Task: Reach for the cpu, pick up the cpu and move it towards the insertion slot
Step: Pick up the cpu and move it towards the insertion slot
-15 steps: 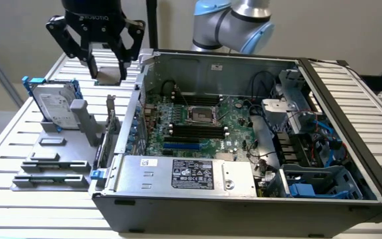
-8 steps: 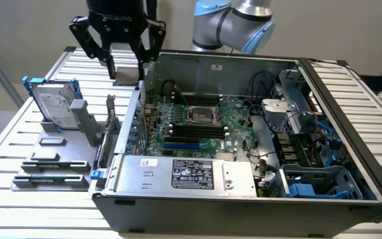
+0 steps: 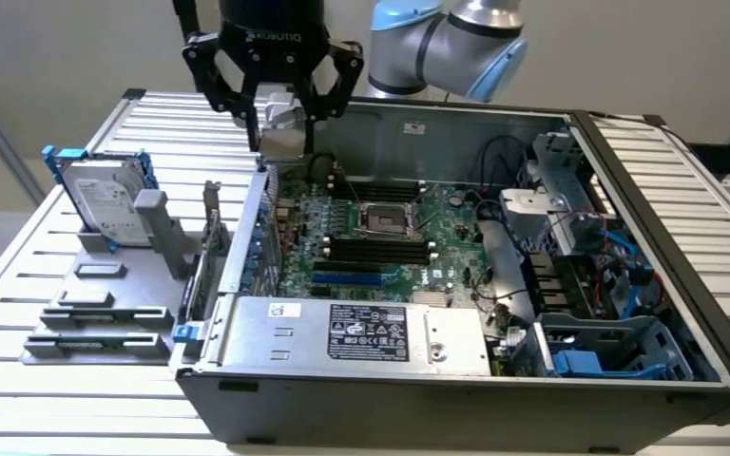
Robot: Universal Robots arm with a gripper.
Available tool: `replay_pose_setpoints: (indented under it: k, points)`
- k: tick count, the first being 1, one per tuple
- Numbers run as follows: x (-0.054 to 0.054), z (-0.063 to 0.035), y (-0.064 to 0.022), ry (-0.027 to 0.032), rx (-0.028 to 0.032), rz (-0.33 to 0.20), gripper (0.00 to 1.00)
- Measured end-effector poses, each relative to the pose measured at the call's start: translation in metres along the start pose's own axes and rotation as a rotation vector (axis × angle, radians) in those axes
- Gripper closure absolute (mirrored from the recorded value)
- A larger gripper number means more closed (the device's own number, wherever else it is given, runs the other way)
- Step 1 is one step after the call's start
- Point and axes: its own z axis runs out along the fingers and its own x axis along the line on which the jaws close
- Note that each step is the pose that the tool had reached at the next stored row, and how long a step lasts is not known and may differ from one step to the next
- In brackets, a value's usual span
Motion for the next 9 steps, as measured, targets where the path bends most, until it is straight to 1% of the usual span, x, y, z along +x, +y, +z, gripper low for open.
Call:
replay_pose_setpoints:
  k: [6,9]
  points:
    - [-0.027,-0.0006,0.0006,0.0001,0.0,0.0,0.45]
    - [-0.041,-0.0008,0.0023,0.0001,0.0,0.0,0.45]
